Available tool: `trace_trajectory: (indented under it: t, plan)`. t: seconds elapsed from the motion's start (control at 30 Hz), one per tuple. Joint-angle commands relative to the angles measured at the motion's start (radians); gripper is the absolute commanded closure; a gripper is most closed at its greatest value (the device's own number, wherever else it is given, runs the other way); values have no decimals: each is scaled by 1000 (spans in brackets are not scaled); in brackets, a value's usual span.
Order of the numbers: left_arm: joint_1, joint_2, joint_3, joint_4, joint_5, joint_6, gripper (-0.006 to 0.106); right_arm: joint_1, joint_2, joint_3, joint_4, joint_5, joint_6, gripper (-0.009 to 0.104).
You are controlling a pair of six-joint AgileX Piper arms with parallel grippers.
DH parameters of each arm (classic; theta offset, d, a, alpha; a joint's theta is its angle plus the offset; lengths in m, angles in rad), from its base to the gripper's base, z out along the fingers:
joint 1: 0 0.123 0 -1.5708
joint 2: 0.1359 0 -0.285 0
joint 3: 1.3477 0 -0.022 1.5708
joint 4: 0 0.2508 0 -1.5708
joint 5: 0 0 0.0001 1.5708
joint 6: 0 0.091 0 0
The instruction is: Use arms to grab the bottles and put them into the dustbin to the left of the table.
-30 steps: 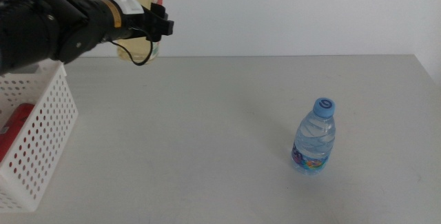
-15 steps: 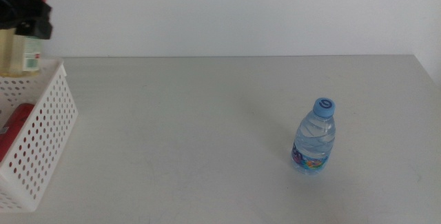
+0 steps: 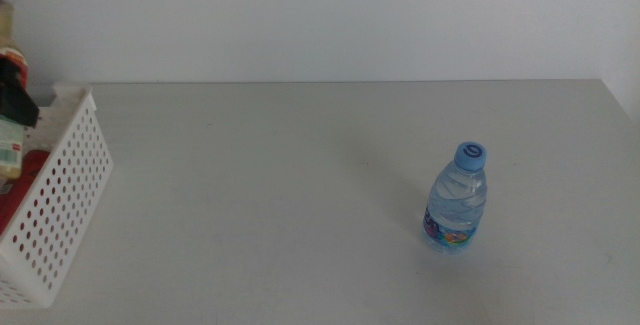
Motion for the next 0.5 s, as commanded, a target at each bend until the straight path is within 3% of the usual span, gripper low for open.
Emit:
trace_trajectory:
  t: [0.0, 0.3, 0.47]
  plan:
    - [-4, -4, -12, -69, -31, 7, 102, -6, -21, -9, -6, -76, -9, 29]
    - [-4, 96, 10, 11, -33, 8, 100, -6, -21, -9, -6, -76, -9, 29]
    - [-4, 115, 10, 11, -32, 17, 86, -6, -21, -9, -6, -76, -9, 29]
